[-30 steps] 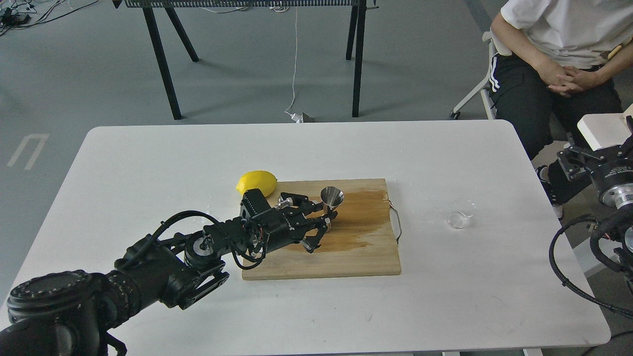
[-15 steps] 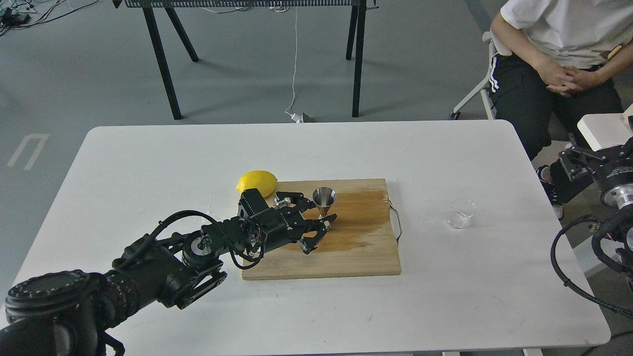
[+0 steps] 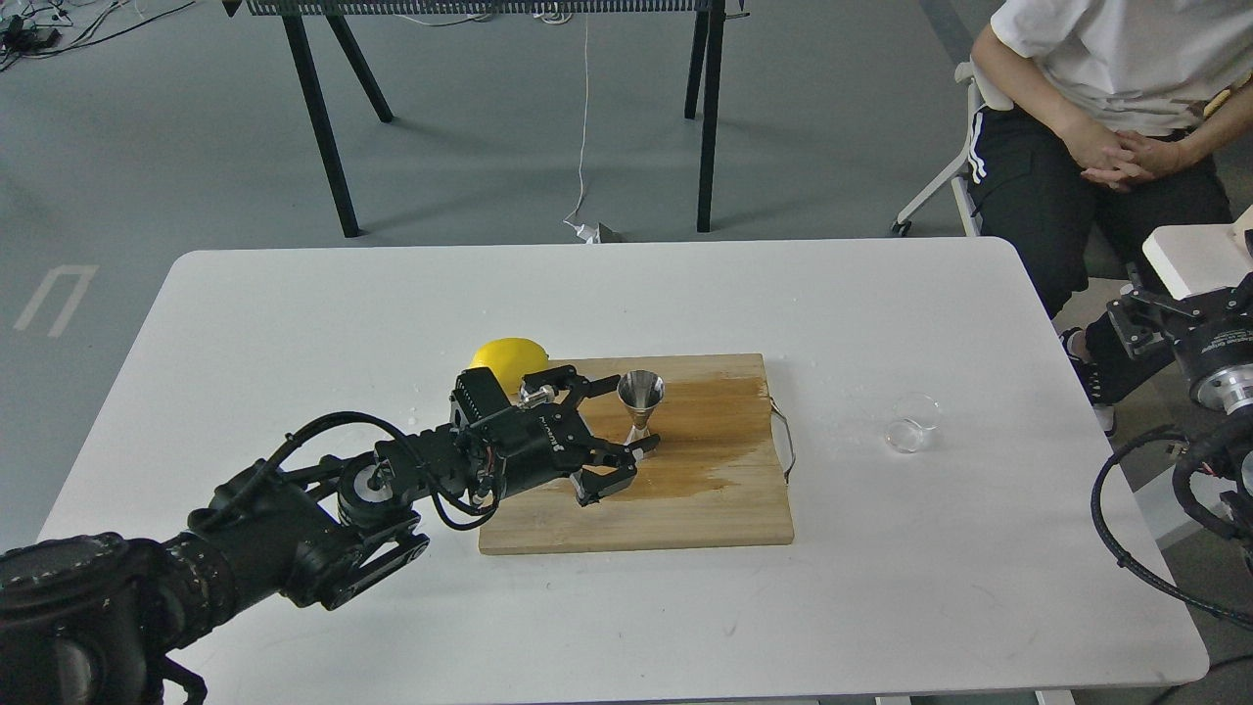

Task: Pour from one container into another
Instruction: 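Lower the jigger upright onto the board and open the left gripper, then raise and withdraw the left gripper away from the jigger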

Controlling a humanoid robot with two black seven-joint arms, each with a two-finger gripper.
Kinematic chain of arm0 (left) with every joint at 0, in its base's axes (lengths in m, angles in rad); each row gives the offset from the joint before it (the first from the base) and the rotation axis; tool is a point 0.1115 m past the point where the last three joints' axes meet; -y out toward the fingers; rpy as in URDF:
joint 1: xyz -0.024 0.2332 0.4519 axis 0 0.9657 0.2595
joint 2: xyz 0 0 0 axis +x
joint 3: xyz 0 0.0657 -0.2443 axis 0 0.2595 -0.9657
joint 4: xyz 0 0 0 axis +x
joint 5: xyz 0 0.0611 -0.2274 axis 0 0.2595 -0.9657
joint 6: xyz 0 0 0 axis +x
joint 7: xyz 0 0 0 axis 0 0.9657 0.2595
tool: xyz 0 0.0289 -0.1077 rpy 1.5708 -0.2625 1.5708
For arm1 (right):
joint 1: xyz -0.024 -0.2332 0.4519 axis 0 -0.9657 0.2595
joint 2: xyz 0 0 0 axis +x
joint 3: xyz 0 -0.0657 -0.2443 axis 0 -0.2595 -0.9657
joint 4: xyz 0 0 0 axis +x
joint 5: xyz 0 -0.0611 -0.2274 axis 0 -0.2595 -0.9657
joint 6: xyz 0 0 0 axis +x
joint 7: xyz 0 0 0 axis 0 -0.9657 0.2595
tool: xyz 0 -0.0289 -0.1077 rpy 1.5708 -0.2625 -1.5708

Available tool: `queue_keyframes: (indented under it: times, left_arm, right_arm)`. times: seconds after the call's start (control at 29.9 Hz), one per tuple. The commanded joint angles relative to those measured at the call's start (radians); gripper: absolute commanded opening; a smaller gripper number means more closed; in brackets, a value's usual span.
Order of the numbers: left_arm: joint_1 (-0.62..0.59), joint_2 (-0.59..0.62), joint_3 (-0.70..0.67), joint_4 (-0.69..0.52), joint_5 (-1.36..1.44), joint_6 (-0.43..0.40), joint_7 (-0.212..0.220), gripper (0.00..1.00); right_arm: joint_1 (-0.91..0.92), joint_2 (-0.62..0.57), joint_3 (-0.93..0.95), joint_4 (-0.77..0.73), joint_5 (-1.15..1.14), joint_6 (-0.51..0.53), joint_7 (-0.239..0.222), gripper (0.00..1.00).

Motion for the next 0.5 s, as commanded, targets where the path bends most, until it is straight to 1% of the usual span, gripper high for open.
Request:
queue_keyframes:
  times: [0.0,0.1,0.17,0.23,0.37,0.43,0.47]
  left_arm:
    - [0.02,0.092,-0.001,-0.089,0.0,-0.014,0.001,0.85]
    - [0.051,0.177,-0.015,-0.179,0.0,-0.007,-0.002,0.85]
    - [0.08,0.23,-0.061,-0.259,0.0,-0.018,0.001,0.85]
    - [0.099,0.273,-0.112,-0.319,-0.037,-0.046,0.004,0.87]
    - [0.1,0.344,-0.245,-0.381,-0.323,-0.121,-0.005,0.94]
    - [0.099,0.369,-0.308,-0.419,-0.509,-0.177,-0.012,0.97]
    - [0.099,0.387,-0.337,-0.449,-0.595,-0.213,-0.025,1.0]
  right_arm:
    - [0.0,-0.001,0.0,0.0,0.0,0.0,-0.001,1.0]
    - [0.0,0.0,-0.002,0.0,0.0,0.0,-0.001,1.0]
    - [0.0,0.0,-0.002,0.003,0.0,0.0,-0.001,1.0]
    - [0.001,-0.001,-0.001,0.012,0.0,0.0,0.001,1.0]
    - [0.006,-0.021,-0.011,0.017,-0.011,0.0,-0.001,1.0]
    - [0.009,-0.044,-0.026,0.017,-0.041,0.0,-0.001,1.0]
    - [0.011,-0.049,-0.031,0.017,-0.049,0.0,-0.001,1.0]
